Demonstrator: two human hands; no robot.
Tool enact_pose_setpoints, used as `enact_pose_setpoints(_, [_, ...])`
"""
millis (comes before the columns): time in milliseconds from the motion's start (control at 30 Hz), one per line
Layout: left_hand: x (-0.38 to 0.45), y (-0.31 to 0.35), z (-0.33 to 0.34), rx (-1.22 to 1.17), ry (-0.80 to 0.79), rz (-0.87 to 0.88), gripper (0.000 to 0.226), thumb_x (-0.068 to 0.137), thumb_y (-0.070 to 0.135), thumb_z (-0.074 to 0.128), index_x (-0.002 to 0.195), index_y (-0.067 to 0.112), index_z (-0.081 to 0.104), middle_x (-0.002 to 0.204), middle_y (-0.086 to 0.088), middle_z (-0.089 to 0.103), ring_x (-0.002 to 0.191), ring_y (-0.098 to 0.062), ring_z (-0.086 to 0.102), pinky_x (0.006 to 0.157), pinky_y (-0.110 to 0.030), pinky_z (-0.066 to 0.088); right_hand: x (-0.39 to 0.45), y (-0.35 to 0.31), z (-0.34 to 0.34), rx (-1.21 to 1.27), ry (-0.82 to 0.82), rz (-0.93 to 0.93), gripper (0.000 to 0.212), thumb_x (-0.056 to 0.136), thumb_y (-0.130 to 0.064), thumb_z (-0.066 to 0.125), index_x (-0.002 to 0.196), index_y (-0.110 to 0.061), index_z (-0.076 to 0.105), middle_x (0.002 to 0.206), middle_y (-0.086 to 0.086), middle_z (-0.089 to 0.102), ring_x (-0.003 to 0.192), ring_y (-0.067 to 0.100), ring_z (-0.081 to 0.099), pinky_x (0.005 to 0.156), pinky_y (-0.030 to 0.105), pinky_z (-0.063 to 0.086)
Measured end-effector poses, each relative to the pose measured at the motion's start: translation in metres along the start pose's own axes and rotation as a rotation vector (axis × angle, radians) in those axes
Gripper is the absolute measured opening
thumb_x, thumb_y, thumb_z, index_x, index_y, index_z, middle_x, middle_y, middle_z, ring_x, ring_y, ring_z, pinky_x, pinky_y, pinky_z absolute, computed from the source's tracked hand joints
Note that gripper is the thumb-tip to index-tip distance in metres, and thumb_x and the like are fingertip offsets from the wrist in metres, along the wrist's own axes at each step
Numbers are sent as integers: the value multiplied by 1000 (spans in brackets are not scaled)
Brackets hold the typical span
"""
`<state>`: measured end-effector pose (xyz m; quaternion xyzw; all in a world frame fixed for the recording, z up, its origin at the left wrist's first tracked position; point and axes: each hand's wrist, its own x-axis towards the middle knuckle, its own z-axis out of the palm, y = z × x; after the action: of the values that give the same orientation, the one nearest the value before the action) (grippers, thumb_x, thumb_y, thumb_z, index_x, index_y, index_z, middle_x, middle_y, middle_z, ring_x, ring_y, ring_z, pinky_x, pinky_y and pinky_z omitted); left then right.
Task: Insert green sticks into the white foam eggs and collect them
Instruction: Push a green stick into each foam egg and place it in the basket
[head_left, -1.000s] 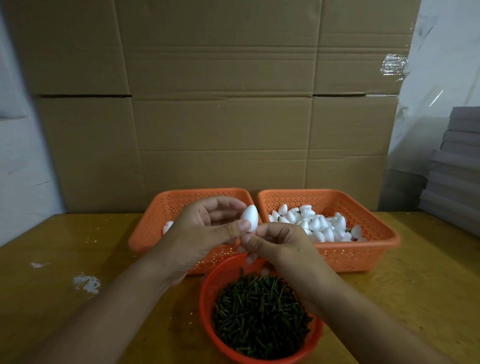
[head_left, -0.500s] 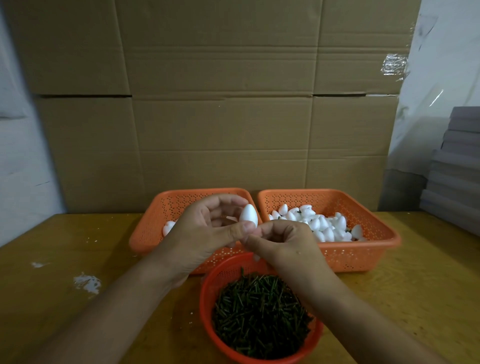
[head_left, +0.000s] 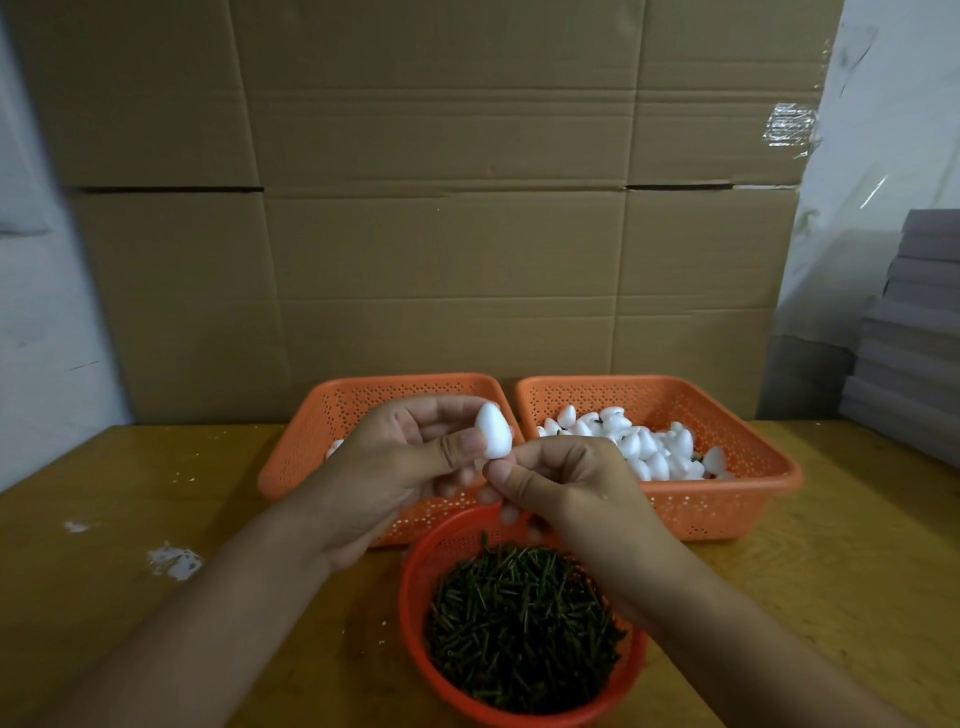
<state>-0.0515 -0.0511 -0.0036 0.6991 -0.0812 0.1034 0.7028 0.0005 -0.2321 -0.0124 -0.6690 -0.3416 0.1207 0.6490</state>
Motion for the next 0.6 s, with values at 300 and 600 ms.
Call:
enact_pose_setpoints(300, [-2,2,-3,-99,-100,-92,46,78,31,73,117,6,71,63,1,62,68,-19,46,81,-36,43,0,0,1,247,-181,109,22,94,-19,64,75,-21,76,85,4,75,62,5,60,51,16,44])
enact_pose_setpoints(600, [-1,2,-2,-42,-6,-5,49,75,27,80,120,13,69,96,-9,71,71,-12,63,64,-24,50,1,3,3,220,-45,103,15,90,-22,68,78,-22,77,85,1,74,63,5,59,54,18,43])
